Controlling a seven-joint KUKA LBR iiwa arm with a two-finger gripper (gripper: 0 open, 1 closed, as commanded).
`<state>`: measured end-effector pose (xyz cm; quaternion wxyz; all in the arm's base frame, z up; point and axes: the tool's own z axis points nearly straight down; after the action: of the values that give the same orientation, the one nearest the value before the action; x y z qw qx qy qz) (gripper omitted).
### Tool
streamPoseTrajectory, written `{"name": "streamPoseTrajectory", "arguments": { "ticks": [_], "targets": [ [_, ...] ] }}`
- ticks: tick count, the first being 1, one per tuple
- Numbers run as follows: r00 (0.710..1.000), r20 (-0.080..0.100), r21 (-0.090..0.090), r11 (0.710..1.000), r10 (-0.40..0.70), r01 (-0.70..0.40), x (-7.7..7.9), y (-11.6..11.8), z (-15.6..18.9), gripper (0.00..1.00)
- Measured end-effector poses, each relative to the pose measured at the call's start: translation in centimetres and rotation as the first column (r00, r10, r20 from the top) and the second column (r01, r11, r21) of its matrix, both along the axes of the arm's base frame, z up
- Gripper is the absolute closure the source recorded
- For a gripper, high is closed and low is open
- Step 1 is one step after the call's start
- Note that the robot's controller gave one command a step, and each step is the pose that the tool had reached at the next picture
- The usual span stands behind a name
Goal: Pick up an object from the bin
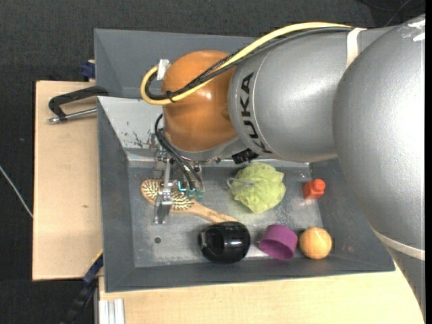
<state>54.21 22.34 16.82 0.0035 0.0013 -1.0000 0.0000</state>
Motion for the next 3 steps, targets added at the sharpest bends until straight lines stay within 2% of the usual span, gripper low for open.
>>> {"name": "streamPoseTrajectory", "arguments": {
  "ticks": [1, 2, 3],
  "targets": [
    [1.0, 0.008, 0.002, 1.0, -0.002, 0.002, 0.2, -0.1, 0.4, 0.0],
    [0.998, 0.031, 0.016, 0.999, -0.052, 0.051, 4.3, -0.6, -8.7, 1.0],
    [0.998, 0.031, 0.017, 0.999, -0.052, 0.051, 4.3, -0.6, -8.7, 1.0]
  ]
}}
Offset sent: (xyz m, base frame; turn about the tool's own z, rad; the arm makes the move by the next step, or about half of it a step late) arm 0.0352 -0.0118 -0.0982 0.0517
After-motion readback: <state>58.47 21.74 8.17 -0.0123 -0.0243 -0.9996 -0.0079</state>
